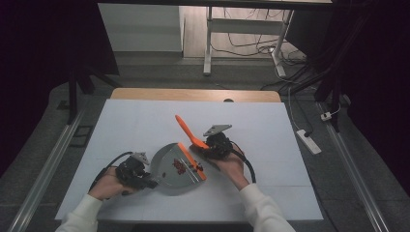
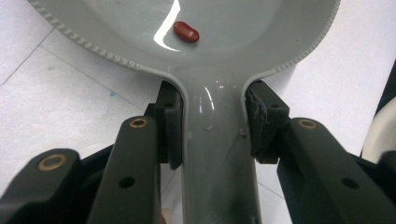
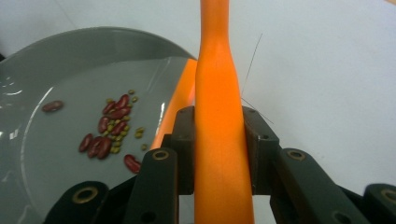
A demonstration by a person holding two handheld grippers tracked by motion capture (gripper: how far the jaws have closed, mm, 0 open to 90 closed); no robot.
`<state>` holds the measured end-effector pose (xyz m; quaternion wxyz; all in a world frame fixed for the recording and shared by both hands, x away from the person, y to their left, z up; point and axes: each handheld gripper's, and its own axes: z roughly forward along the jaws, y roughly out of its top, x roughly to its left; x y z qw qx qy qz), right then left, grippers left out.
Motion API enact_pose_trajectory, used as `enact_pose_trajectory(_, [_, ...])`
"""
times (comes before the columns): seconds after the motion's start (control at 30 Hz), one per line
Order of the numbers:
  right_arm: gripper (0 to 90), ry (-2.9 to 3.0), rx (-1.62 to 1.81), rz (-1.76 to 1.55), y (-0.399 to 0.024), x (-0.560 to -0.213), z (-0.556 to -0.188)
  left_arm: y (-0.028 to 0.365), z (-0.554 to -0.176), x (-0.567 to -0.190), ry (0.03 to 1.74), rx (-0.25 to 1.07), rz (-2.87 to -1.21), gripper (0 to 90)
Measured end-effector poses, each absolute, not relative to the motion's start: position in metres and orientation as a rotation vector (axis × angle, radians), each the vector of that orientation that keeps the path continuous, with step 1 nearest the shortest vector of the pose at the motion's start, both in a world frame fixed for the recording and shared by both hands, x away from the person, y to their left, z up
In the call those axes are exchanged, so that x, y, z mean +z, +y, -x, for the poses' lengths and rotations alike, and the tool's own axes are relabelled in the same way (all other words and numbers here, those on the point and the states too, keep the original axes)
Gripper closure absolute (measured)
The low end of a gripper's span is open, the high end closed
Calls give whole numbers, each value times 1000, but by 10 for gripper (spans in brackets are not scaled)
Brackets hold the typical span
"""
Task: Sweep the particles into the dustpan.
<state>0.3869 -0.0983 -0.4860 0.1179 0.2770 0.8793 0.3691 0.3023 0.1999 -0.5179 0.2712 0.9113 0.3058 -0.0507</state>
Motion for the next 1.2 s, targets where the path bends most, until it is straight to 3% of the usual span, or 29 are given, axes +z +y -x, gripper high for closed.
enact_pose_trajectory(0.6, [696,2565,1079,-788,-87,-488,-366,200,-302,-518,826,-134,-2453,615])
enact_pose_trajectory(0.97, [698,2608,1250,-784,-82,-485,-362,200,-302,-518,827,-134,-2454,615])
enact_pose_trajectory(1.2, [698,2478,1246,-819,-101,-467,-365,200,-302,-518,827,-139,-2453,615])
